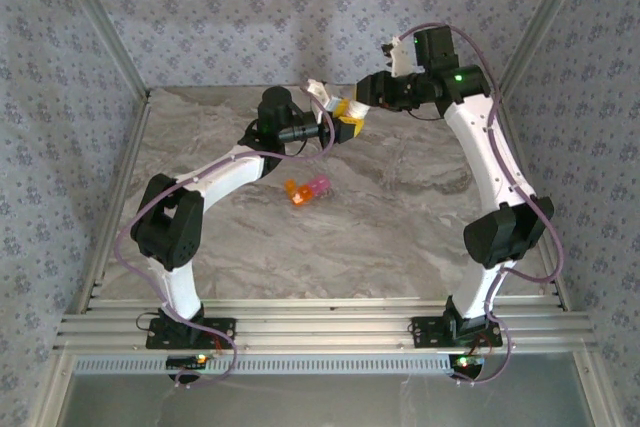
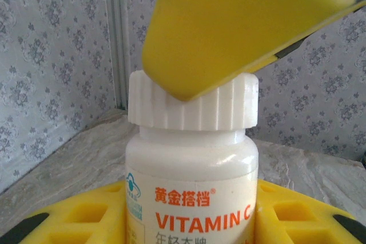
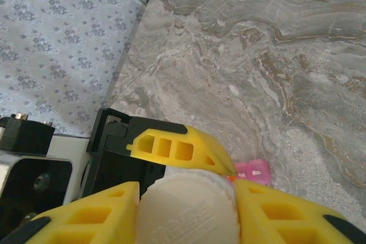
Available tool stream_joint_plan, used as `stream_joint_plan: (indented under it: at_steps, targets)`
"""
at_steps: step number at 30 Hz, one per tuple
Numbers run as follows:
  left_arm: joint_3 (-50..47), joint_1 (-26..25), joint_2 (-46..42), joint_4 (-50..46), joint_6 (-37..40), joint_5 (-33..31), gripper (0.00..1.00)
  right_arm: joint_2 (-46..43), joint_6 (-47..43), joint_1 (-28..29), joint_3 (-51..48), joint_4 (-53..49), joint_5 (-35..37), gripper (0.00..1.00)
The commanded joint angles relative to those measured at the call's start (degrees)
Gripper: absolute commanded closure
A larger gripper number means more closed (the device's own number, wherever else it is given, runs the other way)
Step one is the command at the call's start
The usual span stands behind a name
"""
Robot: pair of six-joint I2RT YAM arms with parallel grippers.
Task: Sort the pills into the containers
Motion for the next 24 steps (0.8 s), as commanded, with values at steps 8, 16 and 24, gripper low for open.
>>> stream_joint_plan:
  at_steps: [8,16,24]
  targets:
    - [0.28,-0.32,-1.78,3.73,1.94,-4.68,1.00,-8.99,23.89,7.13,-17.78,8.31,18.06,0.62]
    - [0.25,-0.52,-1.52,3.67,2.32,-5.57,1.00,-10.30,31.26,11.19,-18.42,10.87,21.09,0.58]
    - [-0.82,-0.48,-1.78,3.67,2.32,-5.30,1.00,-11.89,26.37,4.29,-13.48,10.84,14.91,0.31]
